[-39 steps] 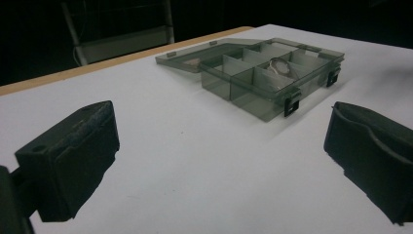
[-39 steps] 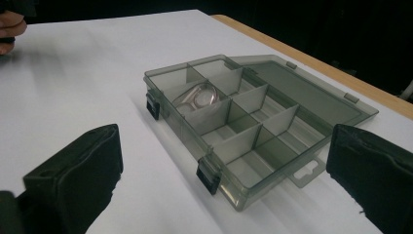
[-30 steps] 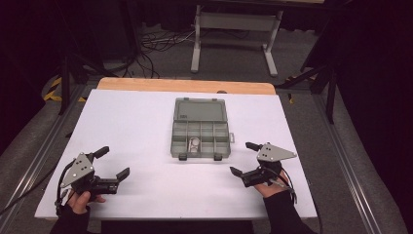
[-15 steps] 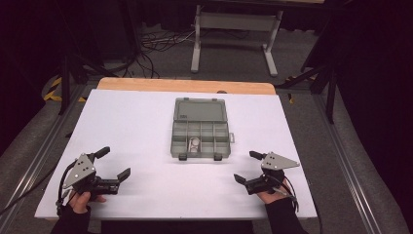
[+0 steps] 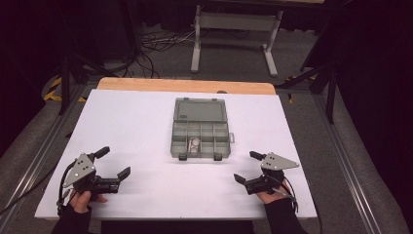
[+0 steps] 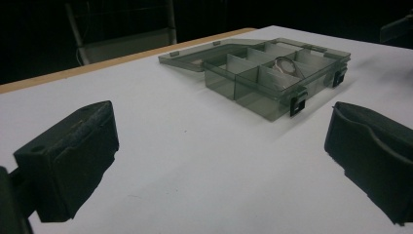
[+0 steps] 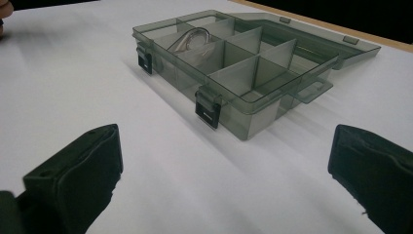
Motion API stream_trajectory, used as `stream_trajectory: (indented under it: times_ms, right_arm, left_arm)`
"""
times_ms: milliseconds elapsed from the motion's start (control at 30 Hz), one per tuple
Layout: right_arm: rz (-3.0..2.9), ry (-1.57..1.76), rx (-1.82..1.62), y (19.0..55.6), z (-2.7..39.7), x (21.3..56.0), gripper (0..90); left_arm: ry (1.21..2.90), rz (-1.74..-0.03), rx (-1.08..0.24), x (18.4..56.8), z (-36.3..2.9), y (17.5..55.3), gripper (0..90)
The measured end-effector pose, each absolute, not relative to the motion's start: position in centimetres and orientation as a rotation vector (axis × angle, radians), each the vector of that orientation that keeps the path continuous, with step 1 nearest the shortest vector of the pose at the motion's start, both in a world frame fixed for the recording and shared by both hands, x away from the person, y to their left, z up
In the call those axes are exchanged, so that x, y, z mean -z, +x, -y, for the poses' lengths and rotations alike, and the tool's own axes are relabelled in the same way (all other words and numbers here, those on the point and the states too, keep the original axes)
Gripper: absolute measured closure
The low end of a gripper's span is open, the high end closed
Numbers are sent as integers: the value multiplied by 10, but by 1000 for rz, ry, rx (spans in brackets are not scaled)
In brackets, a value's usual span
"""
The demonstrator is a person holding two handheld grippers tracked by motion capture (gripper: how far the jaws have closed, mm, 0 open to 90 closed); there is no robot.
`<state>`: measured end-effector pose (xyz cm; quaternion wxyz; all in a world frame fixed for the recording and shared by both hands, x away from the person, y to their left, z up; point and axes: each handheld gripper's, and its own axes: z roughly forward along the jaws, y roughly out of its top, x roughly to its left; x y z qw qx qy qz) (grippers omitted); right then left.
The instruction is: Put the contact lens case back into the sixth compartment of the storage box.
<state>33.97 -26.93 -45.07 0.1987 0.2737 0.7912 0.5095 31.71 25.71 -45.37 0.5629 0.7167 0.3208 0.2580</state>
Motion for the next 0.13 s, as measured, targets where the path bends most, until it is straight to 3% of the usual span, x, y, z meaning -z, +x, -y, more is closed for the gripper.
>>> stream_trajectory:
  times_ms: [133]
  right_arm:
    - [-2205, 763, -1428, 339, 270, 450, 3]
  left_arm:
    - [1693, -747, -620, 455, -256, 318, 1]
